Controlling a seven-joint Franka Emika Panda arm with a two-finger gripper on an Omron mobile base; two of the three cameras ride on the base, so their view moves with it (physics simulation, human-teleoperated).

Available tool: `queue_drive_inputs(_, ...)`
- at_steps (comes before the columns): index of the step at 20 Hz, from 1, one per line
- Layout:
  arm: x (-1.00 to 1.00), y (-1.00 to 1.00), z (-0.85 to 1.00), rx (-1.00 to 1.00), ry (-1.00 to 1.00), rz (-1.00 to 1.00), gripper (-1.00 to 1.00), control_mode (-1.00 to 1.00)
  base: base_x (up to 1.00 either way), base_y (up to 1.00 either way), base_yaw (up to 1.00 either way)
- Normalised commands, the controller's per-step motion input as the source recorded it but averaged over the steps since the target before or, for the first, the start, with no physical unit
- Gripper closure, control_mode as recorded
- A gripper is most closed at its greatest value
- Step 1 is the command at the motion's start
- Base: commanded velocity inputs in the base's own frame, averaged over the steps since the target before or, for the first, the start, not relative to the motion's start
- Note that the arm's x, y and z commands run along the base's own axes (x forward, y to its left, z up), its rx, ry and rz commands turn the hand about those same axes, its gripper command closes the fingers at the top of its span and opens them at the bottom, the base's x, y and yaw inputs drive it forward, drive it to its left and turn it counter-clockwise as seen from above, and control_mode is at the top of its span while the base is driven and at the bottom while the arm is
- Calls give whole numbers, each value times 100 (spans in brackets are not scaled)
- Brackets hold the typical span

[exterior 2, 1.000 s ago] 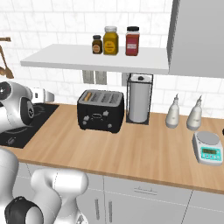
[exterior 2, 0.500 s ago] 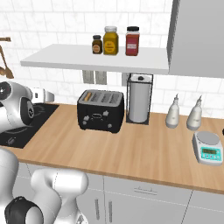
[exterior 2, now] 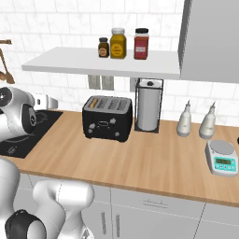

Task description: Start the toaster. Once the lever pops up, take the bread to the plate on the dining counter.

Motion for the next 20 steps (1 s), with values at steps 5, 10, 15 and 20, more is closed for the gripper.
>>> queue_drive_inputs(5,0,0,0,0,0,0,-100,-100,0,0,0)
queue_drive_inputs(10,0,0,0,0,0,0,-100,-100,0,0,0)
queue_drive_inputs(15,0,0,0,0,0,0,-100,-100,0,0,0)
queue_drive_inputs(20,0,0,0,0,0,0,-100,-100,0,0,0)
